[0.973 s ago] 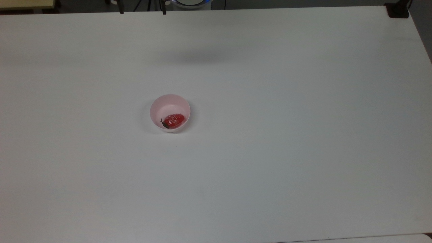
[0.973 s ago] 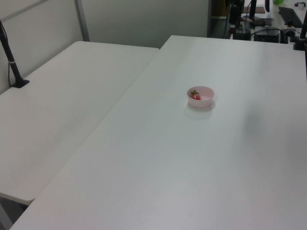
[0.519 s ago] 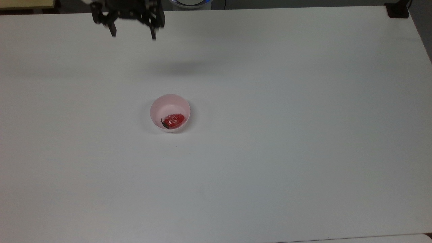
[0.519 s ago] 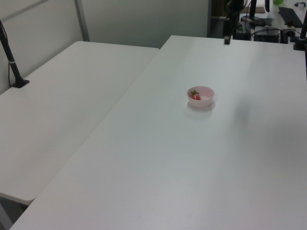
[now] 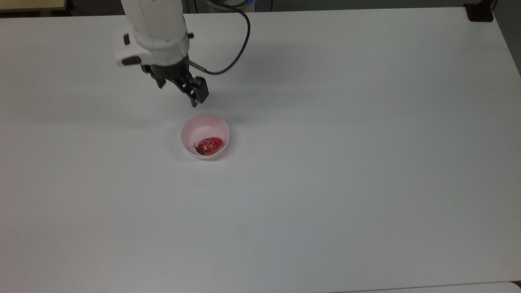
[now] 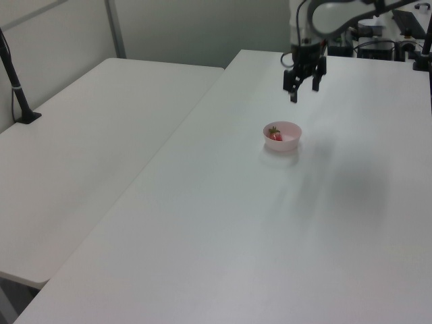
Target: Pick up strawberry from bowl
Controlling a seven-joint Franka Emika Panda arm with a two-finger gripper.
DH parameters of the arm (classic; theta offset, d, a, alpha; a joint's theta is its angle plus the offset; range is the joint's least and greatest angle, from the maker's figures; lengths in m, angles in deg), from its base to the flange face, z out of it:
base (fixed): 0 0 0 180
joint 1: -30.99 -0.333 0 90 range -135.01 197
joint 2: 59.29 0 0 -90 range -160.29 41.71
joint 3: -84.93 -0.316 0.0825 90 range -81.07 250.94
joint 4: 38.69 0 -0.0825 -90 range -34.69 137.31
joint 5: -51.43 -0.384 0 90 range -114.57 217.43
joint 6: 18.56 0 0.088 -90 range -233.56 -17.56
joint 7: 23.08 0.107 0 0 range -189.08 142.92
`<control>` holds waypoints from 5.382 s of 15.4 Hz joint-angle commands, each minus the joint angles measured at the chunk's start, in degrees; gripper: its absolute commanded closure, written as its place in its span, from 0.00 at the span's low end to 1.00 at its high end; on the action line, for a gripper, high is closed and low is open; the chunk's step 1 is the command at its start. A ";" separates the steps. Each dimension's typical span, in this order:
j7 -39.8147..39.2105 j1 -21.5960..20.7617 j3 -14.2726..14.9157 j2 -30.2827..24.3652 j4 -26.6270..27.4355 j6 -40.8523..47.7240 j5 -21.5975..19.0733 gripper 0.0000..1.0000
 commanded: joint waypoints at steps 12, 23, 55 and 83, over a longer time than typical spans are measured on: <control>2.64 -0.98 -3.80 11.08 -0.84 -12.95 1.02 0.30; 5.36 -0.89 -3.80 12.23 -0.93 -16.04 0.58 0.68; -39.53 15.18 -3.19 -1.12 5.92 3.49 4.35 0.85; -13.47 4.67 1.56 -15.80 -9.71 27.98 -6.36 0.00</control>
